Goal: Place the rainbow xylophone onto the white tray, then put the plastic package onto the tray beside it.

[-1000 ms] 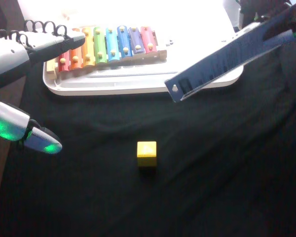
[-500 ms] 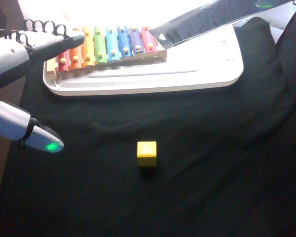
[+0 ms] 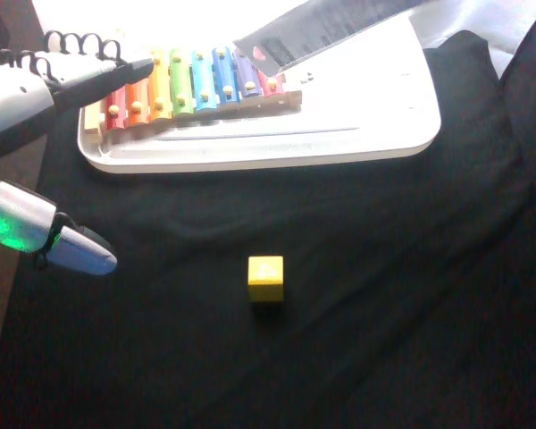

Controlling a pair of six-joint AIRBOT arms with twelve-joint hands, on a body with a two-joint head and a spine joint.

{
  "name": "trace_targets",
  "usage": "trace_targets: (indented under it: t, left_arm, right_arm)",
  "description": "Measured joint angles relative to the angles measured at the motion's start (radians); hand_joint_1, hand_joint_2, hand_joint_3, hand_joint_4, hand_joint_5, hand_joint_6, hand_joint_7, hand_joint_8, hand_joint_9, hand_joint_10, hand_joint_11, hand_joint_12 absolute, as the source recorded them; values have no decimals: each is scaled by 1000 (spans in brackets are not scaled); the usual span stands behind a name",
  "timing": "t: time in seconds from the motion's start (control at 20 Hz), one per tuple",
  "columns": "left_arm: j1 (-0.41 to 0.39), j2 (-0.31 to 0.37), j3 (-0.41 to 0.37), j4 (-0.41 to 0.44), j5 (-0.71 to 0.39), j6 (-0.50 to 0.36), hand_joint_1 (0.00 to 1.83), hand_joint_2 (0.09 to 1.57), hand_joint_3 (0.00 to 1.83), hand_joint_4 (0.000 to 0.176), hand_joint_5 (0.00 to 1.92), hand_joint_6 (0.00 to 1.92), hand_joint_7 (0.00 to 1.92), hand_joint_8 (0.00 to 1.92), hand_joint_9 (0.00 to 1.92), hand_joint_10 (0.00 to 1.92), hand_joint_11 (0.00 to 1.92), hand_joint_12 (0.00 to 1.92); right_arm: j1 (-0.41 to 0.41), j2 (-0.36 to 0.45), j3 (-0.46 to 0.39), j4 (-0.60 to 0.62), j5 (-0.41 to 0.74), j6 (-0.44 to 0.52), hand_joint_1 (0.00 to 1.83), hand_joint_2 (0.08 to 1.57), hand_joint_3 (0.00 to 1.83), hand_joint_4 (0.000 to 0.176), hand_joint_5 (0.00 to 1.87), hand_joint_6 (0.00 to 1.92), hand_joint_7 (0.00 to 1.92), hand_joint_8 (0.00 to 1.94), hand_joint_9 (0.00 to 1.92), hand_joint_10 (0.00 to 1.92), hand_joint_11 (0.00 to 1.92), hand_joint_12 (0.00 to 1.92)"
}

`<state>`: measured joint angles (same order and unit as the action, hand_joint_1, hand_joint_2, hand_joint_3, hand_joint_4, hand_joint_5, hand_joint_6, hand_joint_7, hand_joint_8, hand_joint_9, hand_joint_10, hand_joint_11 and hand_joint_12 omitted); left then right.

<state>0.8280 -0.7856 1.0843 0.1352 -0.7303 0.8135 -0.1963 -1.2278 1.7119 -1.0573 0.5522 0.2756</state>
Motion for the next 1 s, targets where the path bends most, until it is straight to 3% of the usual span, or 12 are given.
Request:
trace_targets:
  t: [0.05, 0.15, 0.25, 0.3, 0.4, 0.45, 0.55, 0.65, 0.7, 0.75, 0.85, 1.0]
  left_arm:
    - [0, 0, 0, 0, -6, 0, 852, 591, 0, 0, 0, 0, 0, 0, 0, 0, 0, 0]
    - [0, 0, 0, 1, -11, 0, 874, 589, 0, 0, 0, 0, 0, 0, 0, 0, 0, 0]
    - [0, 0, 0, 2, -13, 0, 864, 582, 0, 0, 0, 0, 0, 0, 0, 0, 0, 0]
    - [1, 0, 0, 1, -14, 0, 847, 581, 0, 0, 0, 0, 0, 0, 0, 0, 0, 0]
    - [1, 0, -1, 3, -16, 0, 859, 598, 0, 0, 0, 0, 0, 0, 0, 0, 0, 0]
    - [1, 0, -1, 3, -19, 0, 844, 607, 4, 0, 0, 0, 0, 0, 0, 0, 0, 0]
    - [2, 0, -1, 2, -23, 0, 837, 626, 12, 0, 0, 0, 0, 0, 0, 0, 0, 0]
    - [11, -2, -1, 3, -29, 0, 753, 622, 8, 0, 0, 0, 0, 0, 0, 0, 0, 0]
    - [12, -2, -1, 3, -27, 0, 770, 637, 14, 0, 0, 0, 0, 0, 0, 0, 0, 0]
    - [12, -2, -1, 4, -27, 0, 776, 633, 10, 0, 0, 0, 0, 0, 0, 0, 0, 0]
    - [15, -2, -2, 2, -32, 0, 770, 631, 8, 0, 0, 0, 0, 0, 0, 0, 0, 0]
    - [25, -4, -3, 1, -31, 0, 750, 639, 10, 0, 0, 0, 0, 0, 0, 0, 0, 0]
  right_arm:
    - [-6, -21, 14, 39, -2, -26, 1184, 1104, 0, 0, 996, 944, 1107, 1374, 1245, 1421, 1191, 1700]
    - [-21, -50, 40, 80, 1, -31, 1187, 1100, 0, 0, 1000, 939, 1258, 1093, 1492, 1023, 1391, 1398]
    - [-34, -66, 56, 95, -7, -32, 1275, 1058, 0, 0, 1082, 790, 1169, 855, 1448, 932, 1326, 1360]
    - [-50, -79, 67, 112, -10, -30, 1294, 1062, 0, 0, 1046, 659, 1171, 933, 1475, 894, 1343, 1323]
    - [-70, -101, 90, 134, -12, -32, 1210, 1057, 0, 0, 1093, 782, 1396, 829, 1580, 876, 1465, 1345]
    - [-83, -114, 106, 167, -11, -32, 1275, 1056, 2, 0, 1071, 810, 1176, 850, 1505, 901, 1391, 1384]
    - [-111, -135, 128, 217, -5, -26, 1293, 1077, 0, 0, 981, 743, 1155, 957, 1433, 762, 1327, 1262]
    - [-135, -142, 136, 244, 3, -24, 1284, 1104, 0, 0, 956, 736, 1072, 1129, 1428, 964, 1343, 1436]
    - [-142, -141, 136, 246, 5, -24, 1216, 1079, 0, 0, 1036, 827, 1205, 1137, 1449, 1035, 1373, 1483]
    - [-146, -141, 137, 247, 4, -23, 1202, 1073, 0, 0, 1053, 845, 1252, 1090, 1452, 1024, 1379, 1462]
    - [-166, -141, 147, 261, 10, -19, 1292, 1071, 0, 0, 1044, 626, 1138, 1013, 1338, 873, 1239, 1366]
    - [-203, -139, 172, 287, 19, -19, 1297, 1064, 0, 0, 1012, 697, 1181, 896, 1382, 690, 1241, 1258]
